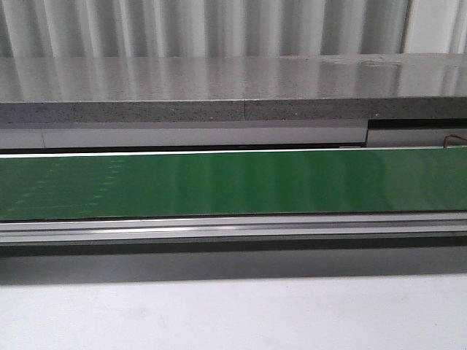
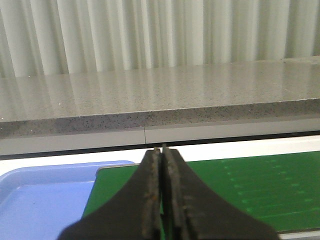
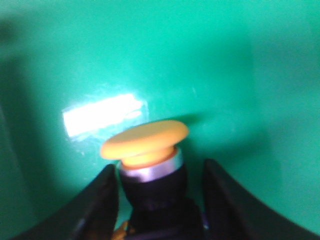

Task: Move button from right to left
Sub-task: 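Carry the button with the right gripper onto the nearby conveyor belt end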

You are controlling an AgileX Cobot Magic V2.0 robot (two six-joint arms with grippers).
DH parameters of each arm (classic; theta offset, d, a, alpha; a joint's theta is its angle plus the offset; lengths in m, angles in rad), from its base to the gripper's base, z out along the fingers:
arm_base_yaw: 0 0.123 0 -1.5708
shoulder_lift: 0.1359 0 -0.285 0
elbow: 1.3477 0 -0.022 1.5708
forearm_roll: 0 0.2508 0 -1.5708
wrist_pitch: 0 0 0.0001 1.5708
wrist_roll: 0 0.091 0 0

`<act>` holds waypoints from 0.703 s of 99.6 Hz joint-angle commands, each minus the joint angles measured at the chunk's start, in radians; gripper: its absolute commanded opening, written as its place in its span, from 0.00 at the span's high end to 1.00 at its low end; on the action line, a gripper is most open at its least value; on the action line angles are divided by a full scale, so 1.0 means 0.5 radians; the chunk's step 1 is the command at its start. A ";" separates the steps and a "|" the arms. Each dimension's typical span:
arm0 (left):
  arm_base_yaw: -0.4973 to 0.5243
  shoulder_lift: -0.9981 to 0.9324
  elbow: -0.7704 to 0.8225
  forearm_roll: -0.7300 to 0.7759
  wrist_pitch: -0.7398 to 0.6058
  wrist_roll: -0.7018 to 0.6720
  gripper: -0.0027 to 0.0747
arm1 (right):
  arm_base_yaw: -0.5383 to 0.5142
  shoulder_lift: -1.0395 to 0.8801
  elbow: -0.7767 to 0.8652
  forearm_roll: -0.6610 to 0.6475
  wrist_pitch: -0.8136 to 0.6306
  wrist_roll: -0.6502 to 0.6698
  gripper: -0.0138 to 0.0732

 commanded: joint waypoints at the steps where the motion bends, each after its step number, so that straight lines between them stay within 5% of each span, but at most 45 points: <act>1: 0.005 -0.071 0.051 -0.004 -0.170 -0.019 0.99 | -0.003 -0.081 -0.036 0.076 0.032 -0.016 0.62; 35: 0.005 -0.071 0.051 -0.004 -0.170 -0.019 0.99 | 0.030 -0.467 -0.040 0.254 0.188 -0.016 0.67; 70: 0.005 -0.071 0.051 -0.004 -0.170 -0.019 0.99 | 0.334 -0.897 -0.036 0.257 0.411 0.228 0.67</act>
